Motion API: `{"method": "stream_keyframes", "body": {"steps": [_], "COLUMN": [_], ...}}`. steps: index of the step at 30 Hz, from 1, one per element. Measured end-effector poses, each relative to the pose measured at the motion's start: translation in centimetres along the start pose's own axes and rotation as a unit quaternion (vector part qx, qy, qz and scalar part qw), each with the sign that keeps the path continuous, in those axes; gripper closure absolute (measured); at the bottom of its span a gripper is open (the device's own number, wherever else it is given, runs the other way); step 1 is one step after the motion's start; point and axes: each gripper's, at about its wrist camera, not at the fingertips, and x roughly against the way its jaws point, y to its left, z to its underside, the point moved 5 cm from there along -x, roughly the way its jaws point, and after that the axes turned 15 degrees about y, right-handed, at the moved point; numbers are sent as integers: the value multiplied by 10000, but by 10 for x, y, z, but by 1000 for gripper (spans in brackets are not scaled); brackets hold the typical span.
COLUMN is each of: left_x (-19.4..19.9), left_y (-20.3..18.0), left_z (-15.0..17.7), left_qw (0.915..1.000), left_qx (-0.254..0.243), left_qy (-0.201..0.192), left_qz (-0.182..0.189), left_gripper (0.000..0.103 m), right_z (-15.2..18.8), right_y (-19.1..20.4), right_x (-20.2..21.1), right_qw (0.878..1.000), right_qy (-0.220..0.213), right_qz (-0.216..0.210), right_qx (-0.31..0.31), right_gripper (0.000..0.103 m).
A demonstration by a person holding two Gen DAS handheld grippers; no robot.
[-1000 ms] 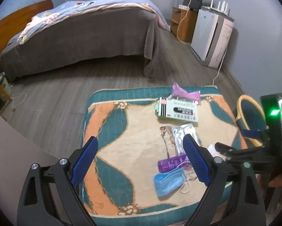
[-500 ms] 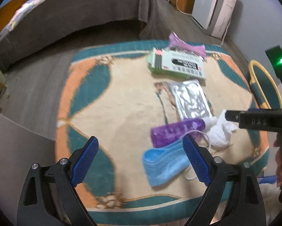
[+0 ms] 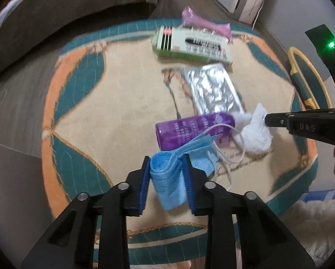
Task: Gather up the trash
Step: 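Grasp the blue mask with the left tool while the right grasps a white tissue, then drop the tissue into the bin with the right tool while the left drops the mask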
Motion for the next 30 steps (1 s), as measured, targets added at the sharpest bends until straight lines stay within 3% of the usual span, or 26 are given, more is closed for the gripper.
{"method": "stream_keyframes", "body": {"steps": [7,10,13,15,18,21,23,26,30], "left_x": [43,62,79,88,96,97,97,97,99], "left_y": [-11,-13,-18,-15,-1,10,13,14,12], "left_z": [-11,-16,-24,-27,-30,-30,-31,-32,-33], "left_qw": [9977,9957,9929,9910,9895,9895,9897,9897,9892], "left_qx": [-40,51,65,93,246,353,364,375,350], "left_qy": [-679,-914,-1183,-1333,-1426,-1401,-1381,-1370,-1408], "left_qz": [79,145,81,14,2,100,120,200,216], "left_gripper": [78,78,78,78,78,78,78,78,78], "right_z": [3,-1,0,6,4,1,3,4,6], "right_y": [-6,-12,-18,-11,1,16,24,31,24], "right_x": [45,48,35,22,9,-7,-17,-16,-6], "right_qw": [9971,9965,9977,9985,9988,9992,9980,9963,9983], "right_qy": [-667,-681,-489,-380,-265,-106,-9,-54,-62], "right_qz": [-355,-481,-469,-393,-365,-24,268,472,213], "right_qx": [13,-42,-78,-6,163,394,567,718,530], "right_gripper": [103,103,91,77,73,66,66,95,95]}}
